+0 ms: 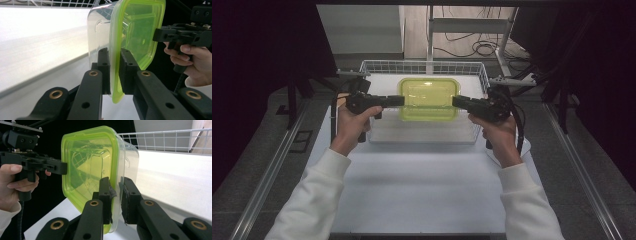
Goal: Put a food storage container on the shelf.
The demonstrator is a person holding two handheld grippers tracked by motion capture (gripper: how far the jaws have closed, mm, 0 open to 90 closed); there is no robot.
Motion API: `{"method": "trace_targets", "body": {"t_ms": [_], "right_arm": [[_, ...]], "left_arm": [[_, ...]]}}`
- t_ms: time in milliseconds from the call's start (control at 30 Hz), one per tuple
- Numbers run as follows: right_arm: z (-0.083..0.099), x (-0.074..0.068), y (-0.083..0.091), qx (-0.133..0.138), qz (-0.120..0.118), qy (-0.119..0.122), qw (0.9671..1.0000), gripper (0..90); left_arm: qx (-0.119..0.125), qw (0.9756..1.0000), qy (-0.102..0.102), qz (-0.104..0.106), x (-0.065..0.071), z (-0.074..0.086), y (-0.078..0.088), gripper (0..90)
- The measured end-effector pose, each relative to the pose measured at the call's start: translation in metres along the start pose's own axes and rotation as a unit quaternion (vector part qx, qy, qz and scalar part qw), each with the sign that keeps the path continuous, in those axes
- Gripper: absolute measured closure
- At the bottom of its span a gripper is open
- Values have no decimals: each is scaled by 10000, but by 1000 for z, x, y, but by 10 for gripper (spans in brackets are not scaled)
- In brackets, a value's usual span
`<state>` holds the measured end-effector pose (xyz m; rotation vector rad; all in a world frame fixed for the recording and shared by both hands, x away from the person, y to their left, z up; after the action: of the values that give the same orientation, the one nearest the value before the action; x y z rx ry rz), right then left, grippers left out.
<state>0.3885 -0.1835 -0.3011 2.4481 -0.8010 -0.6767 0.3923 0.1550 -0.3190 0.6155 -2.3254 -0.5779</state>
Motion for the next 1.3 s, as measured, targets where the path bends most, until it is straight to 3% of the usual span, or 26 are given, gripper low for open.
{"method": "trace_targets", "body": {"t_ms": [367,567,767,933,1100,1233,1300], "right_arm": [[-34,26,-23,-287,-118,-397,9987,796],[-48,34,-30,-391,-126,-477,9980,796],[-54,50,-43,-639,-148,-820,9945,796],[-53,59,-52,-823,-192,-1136,9899,793],[-55,70,-60,-828,-264,-1449,9856,787],[-57,75,-67,-738,-269,-1738,9816,773],[-59,78,-70,-736,-283,-1904,9785,765]], "left_arm": [[-242,9991,337,72,-33,-33,-2,815],[-287,9984,472,134,-45,-43,-4,815],[-464,9959,756,192,-61,-48,-16,815],[-583,9926,1032,261,-71,-51,-23,814],[-618,9903,1216,256,-77,-59,-25,813],[-567,9845,1597,446,-88,-64,-28,806],[-511,9805,1796,613,-95,-65,-31,799]]}}
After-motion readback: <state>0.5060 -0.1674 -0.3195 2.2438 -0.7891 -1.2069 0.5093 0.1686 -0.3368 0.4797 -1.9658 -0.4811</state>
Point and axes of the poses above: each handheld gripper's, and its own axes: y roughly backward along the jaws, z roughly out of its underside, x roughly to its right, the point moved 1 cm from there along -y, roughly forward along the jaws, and after that the axes turned 15 degrees about -x, right-handed, at the moved point
